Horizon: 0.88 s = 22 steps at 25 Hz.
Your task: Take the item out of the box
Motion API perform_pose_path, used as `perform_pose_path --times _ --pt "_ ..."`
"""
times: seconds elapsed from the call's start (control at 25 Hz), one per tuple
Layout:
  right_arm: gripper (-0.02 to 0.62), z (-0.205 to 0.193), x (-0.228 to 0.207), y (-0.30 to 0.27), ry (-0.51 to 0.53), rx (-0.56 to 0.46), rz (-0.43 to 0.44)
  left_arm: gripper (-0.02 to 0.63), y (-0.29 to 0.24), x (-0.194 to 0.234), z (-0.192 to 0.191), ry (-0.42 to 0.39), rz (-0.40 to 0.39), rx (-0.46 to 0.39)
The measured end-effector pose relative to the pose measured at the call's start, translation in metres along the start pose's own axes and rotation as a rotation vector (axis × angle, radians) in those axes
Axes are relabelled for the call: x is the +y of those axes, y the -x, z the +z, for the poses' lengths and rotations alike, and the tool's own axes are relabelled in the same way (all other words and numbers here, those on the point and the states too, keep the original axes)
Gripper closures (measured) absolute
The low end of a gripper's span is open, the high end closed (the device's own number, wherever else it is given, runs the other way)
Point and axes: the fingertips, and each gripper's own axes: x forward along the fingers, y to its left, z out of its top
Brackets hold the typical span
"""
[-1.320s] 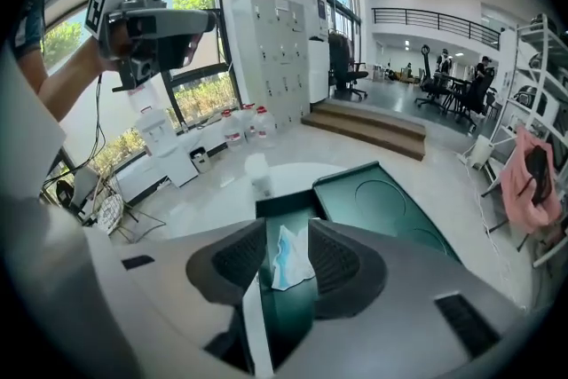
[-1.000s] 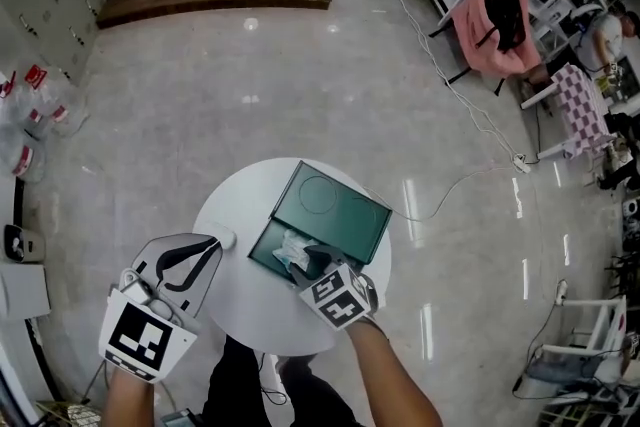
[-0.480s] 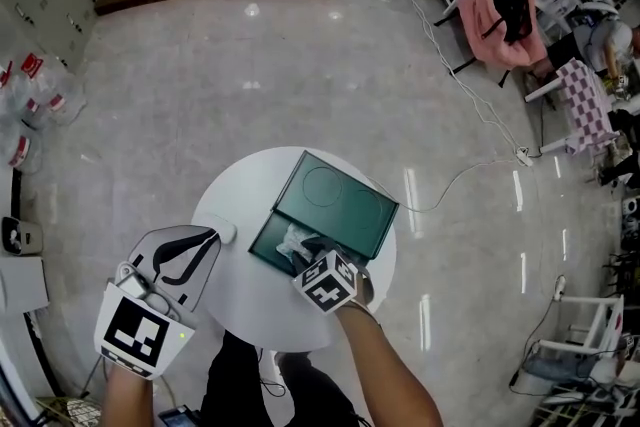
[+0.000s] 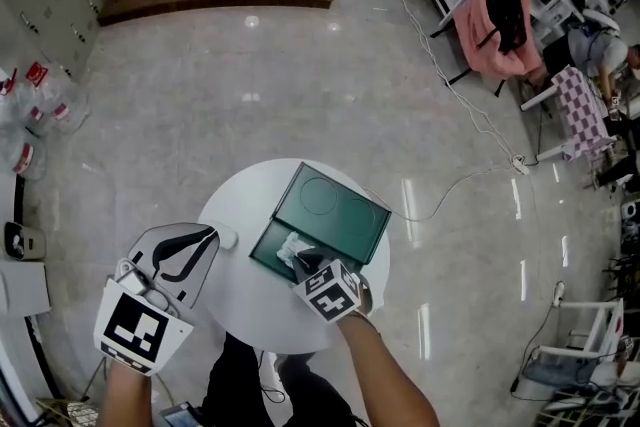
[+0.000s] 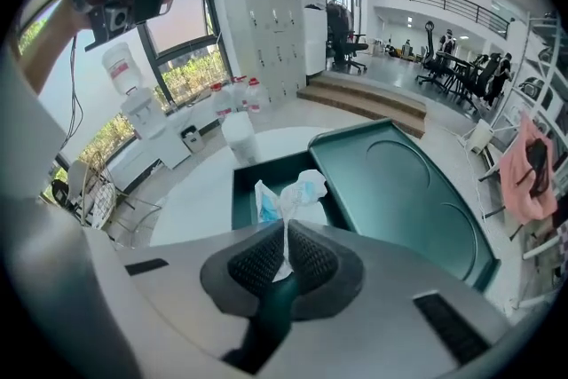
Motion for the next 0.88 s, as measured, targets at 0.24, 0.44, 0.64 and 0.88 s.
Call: perform_pose_path --times 0.24,0.44,0.64,0.88 --pt "0.554 0.037 0.016 0.074 -0.027 -0.101 -0.006 0.583 0.039 -0.005 0.052 -0.035 0.021 -0.033" --pt "0.554 0.072 0.03 0.151 -0.037 -0.212 -0.037 0.583 0.079 -0.015 0.098 -0.068 0.042 -0.064" --pt "0.554 0.103 0.044 0.238 -0.021 -0.322 -0.083 0.583 0.119 -0.031 0.146 -0.107 0.057 -0.097" --pt "0.554 0.134 0.058 0.347 0.008 -0.448 -0.142 0.583 0.159 -0.055 0.204 -0.145 0.065 -0.143"
